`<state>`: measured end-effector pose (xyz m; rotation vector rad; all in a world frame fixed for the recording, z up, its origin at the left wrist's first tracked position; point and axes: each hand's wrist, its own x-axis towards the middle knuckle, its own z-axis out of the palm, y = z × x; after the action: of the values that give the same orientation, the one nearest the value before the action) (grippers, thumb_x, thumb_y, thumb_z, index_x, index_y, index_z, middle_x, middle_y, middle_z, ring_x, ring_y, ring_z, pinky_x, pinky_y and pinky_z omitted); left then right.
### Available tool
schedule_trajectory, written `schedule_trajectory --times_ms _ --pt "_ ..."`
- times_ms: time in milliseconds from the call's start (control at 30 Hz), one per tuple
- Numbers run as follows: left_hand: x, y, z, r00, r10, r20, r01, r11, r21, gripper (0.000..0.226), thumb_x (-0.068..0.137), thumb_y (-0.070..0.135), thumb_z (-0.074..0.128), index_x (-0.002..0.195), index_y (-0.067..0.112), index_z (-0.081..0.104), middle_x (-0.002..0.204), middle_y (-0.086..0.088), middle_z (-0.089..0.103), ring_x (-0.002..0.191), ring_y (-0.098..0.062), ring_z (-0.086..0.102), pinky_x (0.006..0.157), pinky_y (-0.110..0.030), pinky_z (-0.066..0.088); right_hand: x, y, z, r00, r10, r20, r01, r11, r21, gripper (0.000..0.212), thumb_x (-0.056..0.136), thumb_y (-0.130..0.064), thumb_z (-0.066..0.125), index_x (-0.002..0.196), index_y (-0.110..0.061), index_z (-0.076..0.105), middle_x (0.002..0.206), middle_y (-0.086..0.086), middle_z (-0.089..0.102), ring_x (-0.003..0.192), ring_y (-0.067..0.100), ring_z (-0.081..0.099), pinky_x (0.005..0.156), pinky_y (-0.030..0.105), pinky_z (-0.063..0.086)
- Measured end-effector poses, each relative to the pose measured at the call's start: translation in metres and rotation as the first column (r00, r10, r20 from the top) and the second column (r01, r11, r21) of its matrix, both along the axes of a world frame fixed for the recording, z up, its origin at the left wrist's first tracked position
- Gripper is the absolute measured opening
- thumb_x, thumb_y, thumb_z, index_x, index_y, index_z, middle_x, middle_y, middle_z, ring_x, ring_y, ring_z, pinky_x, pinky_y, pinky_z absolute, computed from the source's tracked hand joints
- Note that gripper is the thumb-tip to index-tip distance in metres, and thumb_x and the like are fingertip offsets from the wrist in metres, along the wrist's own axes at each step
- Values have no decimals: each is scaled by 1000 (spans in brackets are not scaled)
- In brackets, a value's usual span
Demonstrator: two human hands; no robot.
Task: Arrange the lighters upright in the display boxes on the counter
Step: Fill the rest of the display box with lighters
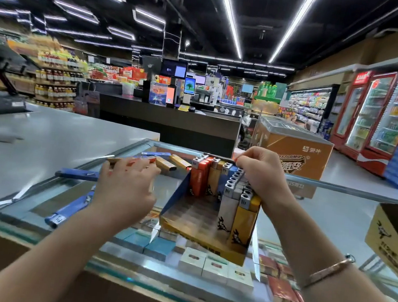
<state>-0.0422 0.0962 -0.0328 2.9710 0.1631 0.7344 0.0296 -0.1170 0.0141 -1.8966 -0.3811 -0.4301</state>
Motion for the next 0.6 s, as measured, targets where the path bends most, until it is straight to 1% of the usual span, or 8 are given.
schedule_trajectory --times_ms 67,133,167,300,400,500,567,600 --pt "-8 10 -7 991 103 -84 -103 995 4 55 88 39 44 140 34 26 151 6 22 138 -24 18 108 -55 17 -1 0 0 1000 -1 -7 1 1000 9 17 80 -5 56 66 -11 62 64 3 58 60 14 54 63 35 49" --pt "-16 20 -11 973 197 -123 -197 980 11 61 85 49 43 140 32 21 151 1 13 135 -30 22 107 -54 22 -1 0 -1 1000 -2 -14 2 1000 14 15 80 -5 56 67 -11 63 66 5 59 62 15 55 65 37 51" --pt "-20 26 -11 963 233 -133 -235 972 4 62 85 48 43 140 31 20 150 -1 11 132 -32 26 105 -51 26 -1 0 0 1000 -3 -15 3 1000 15 14 80 -5 56 68 -10 64 68 5 60 63 16 56 66 39 52" --pt "-35 37 -13 953 264 -149 -284 950 -133 54 89 19 42 140 21 24 138 -12 18 112 -37 45 90 -44 42 -2 2 1 1000 -6 -8 6 1000 7 11 81 -6 56 75 -5 66 76 10 64 72 24 60 75 46 53" --pt "-38 42 -15 977 175 -120 -198 957 -213 56 85 9 43 138 22 31 129 -10 26 93 -30 48 83 -40 44 -2 2 0 1000 -15 -3 15 1000 -2 11 81 -6 56 76 -5 66 79 11 65 78 26 61 79 48 54" --pt "-37 43 -13 994 -19 -106 -20 935 -353 60 80 6 50 133 32 38 123 -4 43 90 -23 55 80 -38 48 -2 1 0 1000 -5 -6 5 1000 -1 11 81 -6 56 75 -6 66 77 10 64 75 22 60 78 48 53" --pt "-34 41 -12 986 -149 -67 106 895 -433 59 78 3 57 127 33 45 104 1 57 84 -16 59 74 -32 52 -1 1 0 1000 -6 -3 6 1000 -6 12 81 -6 56 74 -7 66 77 9 64 73 20 59 77 46 53" --pt "-32 39 -13 978 -207 -35 169 876 -451 58 78 2 61 126 31 48 96 4 59 82 -12 59 71 -25 52 -1 1 0 1000 -6 -1 6 1000 -9 12 81 -6 56 75 -7 66 77 10 64 73 20 59 77 46 53"
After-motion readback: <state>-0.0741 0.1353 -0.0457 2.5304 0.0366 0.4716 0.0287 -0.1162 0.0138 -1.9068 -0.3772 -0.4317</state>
